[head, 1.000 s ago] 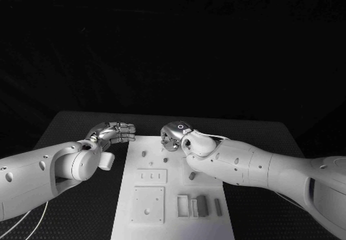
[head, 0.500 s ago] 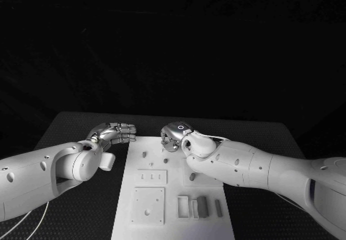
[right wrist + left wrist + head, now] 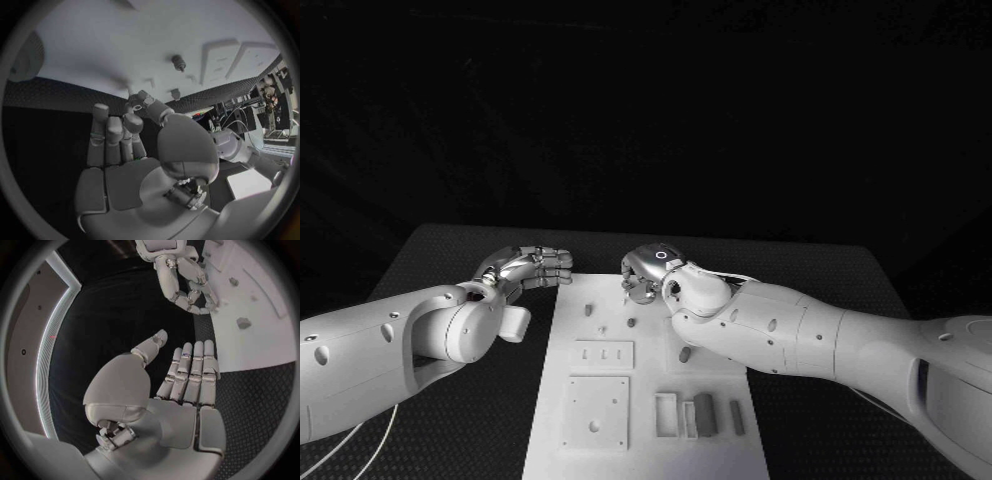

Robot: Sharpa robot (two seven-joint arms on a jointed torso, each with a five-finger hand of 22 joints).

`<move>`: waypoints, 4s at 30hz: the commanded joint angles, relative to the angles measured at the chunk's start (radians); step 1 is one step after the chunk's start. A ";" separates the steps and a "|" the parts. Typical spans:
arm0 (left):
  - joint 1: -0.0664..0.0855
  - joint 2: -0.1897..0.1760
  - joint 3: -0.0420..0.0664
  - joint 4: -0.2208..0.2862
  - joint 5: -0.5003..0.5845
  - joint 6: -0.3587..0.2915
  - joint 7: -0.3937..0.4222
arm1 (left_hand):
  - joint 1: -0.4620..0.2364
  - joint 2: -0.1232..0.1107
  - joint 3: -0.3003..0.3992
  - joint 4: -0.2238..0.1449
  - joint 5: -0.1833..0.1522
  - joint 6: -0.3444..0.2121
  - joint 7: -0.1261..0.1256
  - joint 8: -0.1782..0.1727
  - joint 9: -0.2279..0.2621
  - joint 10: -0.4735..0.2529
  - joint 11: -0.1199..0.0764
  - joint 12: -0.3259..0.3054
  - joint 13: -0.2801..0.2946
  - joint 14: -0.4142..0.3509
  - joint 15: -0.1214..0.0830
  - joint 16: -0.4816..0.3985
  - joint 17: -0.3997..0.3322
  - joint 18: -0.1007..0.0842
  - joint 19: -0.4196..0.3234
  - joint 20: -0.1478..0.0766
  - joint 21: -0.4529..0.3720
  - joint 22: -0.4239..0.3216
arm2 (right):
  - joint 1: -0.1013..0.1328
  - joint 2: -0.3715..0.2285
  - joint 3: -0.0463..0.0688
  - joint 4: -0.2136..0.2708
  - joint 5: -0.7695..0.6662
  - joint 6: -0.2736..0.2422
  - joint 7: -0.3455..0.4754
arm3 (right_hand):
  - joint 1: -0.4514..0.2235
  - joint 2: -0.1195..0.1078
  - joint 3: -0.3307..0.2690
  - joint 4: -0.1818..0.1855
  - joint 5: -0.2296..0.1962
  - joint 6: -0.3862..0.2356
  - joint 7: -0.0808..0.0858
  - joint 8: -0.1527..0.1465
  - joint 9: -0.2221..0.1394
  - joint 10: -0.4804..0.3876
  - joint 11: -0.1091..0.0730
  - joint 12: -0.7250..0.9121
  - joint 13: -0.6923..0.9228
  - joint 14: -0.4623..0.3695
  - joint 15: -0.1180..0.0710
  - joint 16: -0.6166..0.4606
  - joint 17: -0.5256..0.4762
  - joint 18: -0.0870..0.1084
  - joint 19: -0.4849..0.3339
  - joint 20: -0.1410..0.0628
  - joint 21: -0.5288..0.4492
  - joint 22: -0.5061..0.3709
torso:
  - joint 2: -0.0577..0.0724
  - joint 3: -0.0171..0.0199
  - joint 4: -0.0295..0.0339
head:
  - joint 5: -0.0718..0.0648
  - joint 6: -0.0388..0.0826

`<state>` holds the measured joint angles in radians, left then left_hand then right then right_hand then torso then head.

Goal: Assemble the parts on the task board

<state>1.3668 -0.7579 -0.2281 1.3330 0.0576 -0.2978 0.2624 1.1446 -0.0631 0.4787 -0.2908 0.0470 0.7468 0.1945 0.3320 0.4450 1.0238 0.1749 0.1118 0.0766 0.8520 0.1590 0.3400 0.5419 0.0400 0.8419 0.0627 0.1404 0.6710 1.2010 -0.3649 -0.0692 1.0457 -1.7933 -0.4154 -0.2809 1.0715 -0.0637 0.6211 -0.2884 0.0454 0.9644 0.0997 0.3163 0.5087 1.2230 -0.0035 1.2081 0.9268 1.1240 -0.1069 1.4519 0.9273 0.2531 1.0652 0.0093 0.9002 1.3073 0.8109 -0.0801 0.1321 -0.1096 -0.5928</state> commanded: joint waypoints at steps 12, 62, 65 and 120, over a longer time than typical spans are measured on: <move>0.001 0.003 0.001 -0.001 0.003 0.017 0.008 | -0.005 0.001 -0.005 0.000 0.003 0.000 0.013 -0.003 -0.002 0.000 0.004 -0.006 -0.002 0.004 0.004 -0.006 0.001 0.011 0.000 0.001 -0.007 -0.002 | 0.000 -0.007 0.000 -0.001 -0.013 0.012 -0.009 | 0.002 -0.005 0.004 -0.001 0.003 0.005 0.004 0.002 0.002 0.002 -0.006 0.002 -0.001 0.003 -0.006 0.003 -0.002 0.009 0.002 -0.003 0.004 0.016 | 0.000 0.0000 -0.0002 | 0.003 -0.003; 0.001 -0.002 0.001 0.001 0.002 0.014 0.002 | -0.004 -0.001 -0.007 0.000 0.003 -0.001 0.013 -0.004 -0.003 -0.001 0.005 -0.009 -0.003 0.004 0.005 -0.008 0.003 0.011 0.000 0.001 -0.009 -0.002 | 0.000 0.002 0.000 -0.009 0.002 0.013 -0.012 | 0.006 -0.056 0.003 0.003 0.003 -0.081 0.035 -0.052 -0.017 -0.005 0.024 -0.010 -0.012 -0.006 0.021 -0.006 -0.012 0.009 -0.006 0.002 -0.006 0.013 | 0.000 -0.0014 0.0005 | 0.006 -0.006; 0.001 -0.002 0.001 0.001 0.002 0.014 0.002 | -0.004 -0.001 -0.007 0.000 0.003 -0.001 0.014 -0.004 -0.003 -0.001 0.005 -0.010 -0.003 0.004 0.005 -0.008 0.003 0.011 0.000 0.001 -0.009 -0.002 | 0.000 0.001 0.000 -0.008 0.003 0.013 -0.012 | 0.006 -0.058 0.003 0.003 0.003 -0.087 0.038 -0.056 -0.018 -0.007 0.027 -0.011 -0.013 -0.007 0.023 -0.007 -0.013 0.009 -0.007 0.004 -0.007 0.012 | 0.000 -0.0016 0.0004 | 0.006 -0.006; 0.001 -0.046 0.003 0.008 0.004 0.079 0.055 | -0.002 -0.002 -0.013 0.000 0.003 -0.004 0.009 -0.006 -0.004 -0.004 0.002 -0.016 -0.004 0.002 0.006 -0.014 0.004 0.010 -0.001 0.002 -0.014 -0.003 | 0.009 -0.297 0.077 0.120 0.159 0.165 0.120 | -0.036 -0.194 0.022 0.104 0.003 -0.185 0.068 -0.105 -0.038 -0.031 0.056 0.001 -0.016 -0.023 0.051 -0.003 -0.020 0.009 -0.009 0.012 -0.018 0.013 | -0.001 0.0094 -0.0237 | 0.012 0.031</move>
<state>1.3669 -0.8051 -0.2256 1.3402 0.0580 -0.2389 0.3044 1.1446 -0.0631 0.4736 -0.2913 0.0470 0.7468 0.1944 0.3320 0.4419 1.0238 0.1749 0.0996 0.0743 0.8520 0.1590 0.3321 0.5446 0.0377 0.8419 0.0628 0.1325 0.6696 1.2107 -0.6629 0.0071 1.1657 -1.6328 -0.2890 -0.1817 1.0345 -0.2505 0.6454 -0.1891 0.0458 0.7862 0.1645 0.2148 0.4703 1.1900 0.0464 1.2042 0.9092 1.1020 -0.0644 1.4474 0.9068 0.2541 1.0592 0.0149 0.8868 1.3074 0.8095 -0.0709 0.1061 -0.0964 -0.5595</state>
